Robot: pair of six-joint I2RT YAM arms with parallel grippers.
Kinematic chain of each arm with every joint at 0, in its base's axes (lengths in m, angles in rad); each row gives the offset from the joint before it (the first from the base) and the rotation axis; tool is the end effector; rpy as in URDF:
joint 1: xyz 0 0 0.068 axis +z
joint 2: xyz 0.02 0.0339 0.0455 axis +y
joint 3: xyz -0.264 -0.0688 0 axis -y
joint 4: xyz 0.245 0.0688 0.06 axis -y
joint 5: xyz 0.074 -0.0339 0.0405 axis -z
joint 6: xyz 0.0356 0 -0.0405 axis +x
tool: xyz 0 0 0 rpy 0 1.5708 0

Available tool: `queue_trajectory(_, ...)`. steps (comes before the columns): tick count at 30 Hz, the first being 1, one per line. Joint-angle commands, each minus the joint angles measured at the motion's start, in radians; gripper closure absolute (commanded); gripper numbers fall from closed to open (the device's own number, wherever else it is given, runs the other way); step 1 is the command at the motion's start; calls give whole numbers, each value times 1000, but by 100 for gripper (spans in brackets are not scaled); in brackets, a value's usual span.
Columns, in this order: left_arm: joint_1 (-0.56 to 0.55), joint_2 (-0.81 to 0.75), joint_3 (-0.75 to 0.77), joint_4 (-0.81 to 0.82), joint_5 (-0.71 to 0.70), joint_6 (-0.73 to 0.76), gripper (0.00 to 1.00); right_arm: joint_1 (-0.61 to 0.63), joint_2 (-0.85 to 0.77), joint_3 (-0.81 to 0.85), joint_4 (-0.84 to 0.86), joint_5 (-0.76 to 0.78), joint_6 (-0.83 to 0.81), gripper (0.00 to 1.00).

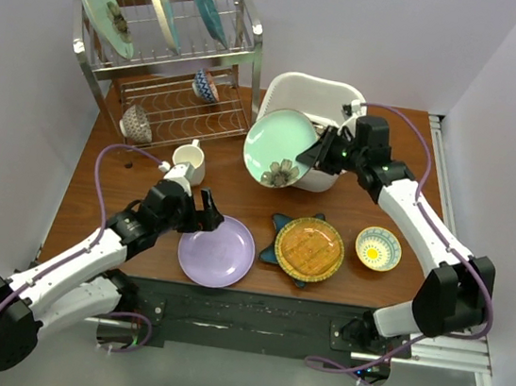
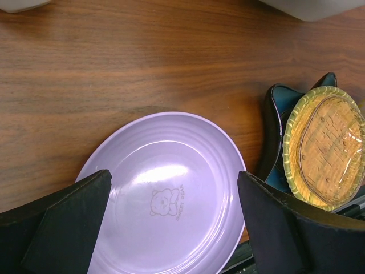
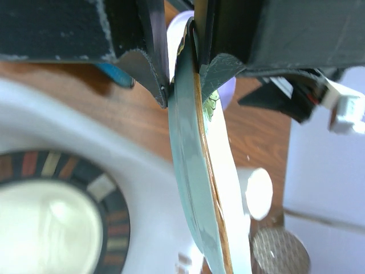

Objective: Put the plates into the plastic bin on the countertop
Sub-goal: Place the plate in the plastic bin.

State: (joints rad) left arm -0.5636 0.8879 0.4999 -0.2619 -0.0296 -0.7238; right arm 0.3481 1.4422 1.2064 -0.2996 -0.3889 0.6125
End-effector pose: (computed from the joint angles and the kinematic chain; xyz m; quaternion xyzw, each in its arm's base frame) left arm 0.1613 -0.1007 0.2148 -0.0782 0.8924 -0.2560 0.3633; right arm 0.3059 0.1254 0.3219 0.0176 0.8578 0.3733 0.3530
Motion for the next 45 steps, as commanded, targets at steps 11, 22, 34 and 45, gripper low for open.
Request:
queue_trajectory(11, -4, 5, -21, 39, 20, 11, 3, -127, 173, 205, 260, -171, 118, 100)
queue_trajectory(22, -4, -37, -54, 13, 7, -2, 3, -257, 362, 304, 359, -257, 227, 100)
queue_trajectory(34, -4, 6, -37, 23, 17, -2, 3, -274, 478, 355, 364, -285, 237, 100)
queue_trajectory(45, -4, 3, -38, 41, 25, -6, 3, -270, 483, 383, 197, -199, 153, 100)
